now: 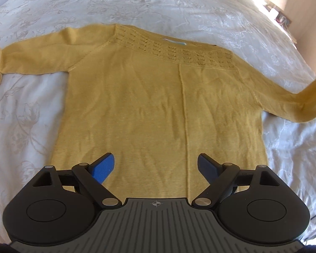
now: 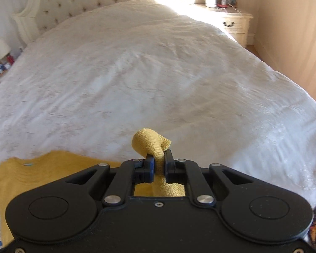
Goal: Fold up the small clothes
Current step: 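Lift the sleeve and lay it across the sweater body, open right gripper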
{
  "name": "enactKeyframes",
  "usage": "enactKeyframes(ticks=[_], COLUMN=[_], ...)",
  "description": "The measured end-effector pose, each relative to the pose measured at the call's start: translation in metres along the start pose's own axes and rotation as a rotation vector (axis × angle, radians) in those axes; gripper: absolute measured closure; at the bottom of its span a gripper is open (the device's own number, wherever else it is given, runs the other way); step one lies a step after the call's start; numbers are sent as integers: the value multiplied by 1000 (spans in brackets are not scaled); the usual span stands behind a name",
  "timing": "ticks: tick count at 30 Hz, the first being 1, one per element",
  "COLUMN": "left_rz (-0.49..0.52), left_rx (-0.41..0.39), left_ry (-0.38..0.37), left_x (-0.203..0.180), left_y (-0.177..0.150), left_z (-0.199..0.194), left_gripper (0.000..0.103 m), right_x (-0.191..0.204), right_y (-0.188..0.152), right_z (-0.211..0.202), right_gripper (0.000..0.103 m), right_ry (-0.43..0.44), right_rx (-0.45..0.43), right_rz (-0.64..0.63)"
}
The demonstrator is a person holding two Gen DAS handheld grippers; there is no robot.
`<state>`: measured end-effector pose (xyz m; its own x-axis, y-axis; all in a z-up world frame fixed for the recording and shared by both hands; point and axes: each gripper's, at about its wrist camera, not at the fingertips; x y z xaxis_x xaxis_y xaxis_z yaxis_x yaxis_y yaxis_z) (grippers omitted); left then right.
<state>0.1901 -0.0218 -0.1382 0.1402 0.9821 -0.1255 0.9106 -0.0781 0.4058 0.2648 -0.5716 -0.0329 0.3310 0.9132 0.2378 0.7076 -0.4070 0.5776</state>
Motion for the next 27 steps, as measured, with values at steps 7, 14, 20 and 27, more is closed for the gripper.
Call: enactKeyframes(ticks=[7,14,20,27], left_rz=[-58,-95,-114,-86], left_rx=[-7,4,26,40], left_ry=[8,26,28,-1], left_x=[50,95,128,148], left_y=[3,5,2,12], left_z=[-5,-6,-5,0], left_gripper=[17,17,16,16], right_x=[125,223,276,291], right_y=[0,-44,-93,-142], right_z=[28,90,113,106], right_gripper=[86,82,60,33], right_ry=[287,394,400,321], right_rx=[25,125,168,184], right_rz=[-7,-23,-60,-143])
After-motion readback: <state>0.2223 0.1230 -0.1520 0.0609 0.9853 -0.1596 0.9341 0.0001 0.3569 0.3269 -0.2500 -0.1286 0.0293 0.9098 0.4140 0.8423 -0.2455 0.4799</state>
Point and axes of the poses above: each gripper's, at about its wrist camera, not at the fingertips, and z roughly the way its jaws point, x to its left, y to its top, and after that the axes turned 3 degrees about y, right-handed
